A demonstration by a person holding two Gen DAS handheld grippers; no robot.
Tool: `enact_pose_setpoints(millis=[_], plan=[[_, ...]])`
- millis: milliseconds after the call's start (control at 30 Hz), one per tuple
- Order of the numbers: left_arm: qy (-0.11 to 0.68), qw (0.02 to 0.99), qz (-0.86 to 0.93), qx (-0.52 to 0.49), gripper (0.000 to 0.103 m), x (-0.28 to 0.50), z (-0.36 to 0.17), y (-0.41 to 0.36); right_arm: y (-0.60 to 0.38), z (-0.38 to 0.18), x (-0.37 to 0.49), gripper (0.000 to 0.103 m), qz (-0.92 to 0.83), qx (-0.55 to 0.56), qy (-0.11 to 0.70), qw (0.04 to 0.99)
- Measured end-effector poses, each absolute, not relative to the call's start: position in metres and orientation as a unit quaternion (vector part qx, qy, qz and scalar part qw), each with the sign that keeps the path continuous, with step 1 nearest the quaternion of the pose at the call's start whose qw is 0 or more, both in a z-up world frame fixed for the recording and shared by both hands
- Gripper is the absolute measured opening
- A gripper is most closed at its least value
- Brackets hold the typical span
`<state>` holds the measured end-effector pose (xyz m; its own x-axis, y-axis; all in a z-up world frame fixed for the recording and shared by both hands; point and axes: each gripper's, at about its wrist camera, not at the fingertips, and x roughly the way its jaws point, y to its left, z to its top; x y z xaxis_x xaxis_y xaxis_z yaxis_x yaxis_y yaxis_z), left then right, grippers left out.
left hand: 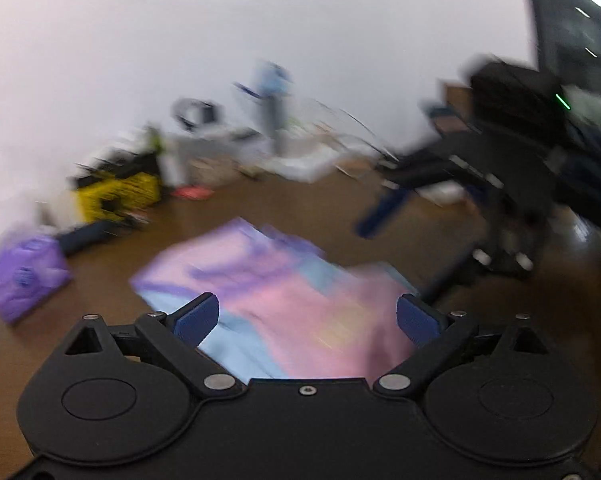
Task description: Fold clothes
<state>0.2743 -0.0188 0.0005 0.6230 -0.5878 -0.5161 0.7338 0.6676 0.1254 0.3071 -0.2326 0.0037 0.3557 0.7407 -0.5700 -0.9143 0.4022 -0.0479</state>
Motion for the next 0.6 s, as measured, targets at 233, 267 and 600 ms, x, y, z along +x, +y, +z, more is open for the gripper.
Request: enact_pose_setpoints(millis=[233,267,600], plan=[[0.211,0.909,-0.303,0.194,0.096,0.274,-0.012,-0.037,-0.233,-0.004,0.334,0.078,0.48,-0.091,0.289,0.823],[0.212,0.912,-0.301,0.18,0.096,0.275,-0.009,-0.034,-0.236,-0.001,0.336,0.078,0.476,-0.082,0.285,0.828],[0.205,0.906,-0.289,0.232,0.096,0.271,-0.015,-0.04,-0.22,-0.009,0.323,0.078,0.404,-0.208,0.26,0.852]])
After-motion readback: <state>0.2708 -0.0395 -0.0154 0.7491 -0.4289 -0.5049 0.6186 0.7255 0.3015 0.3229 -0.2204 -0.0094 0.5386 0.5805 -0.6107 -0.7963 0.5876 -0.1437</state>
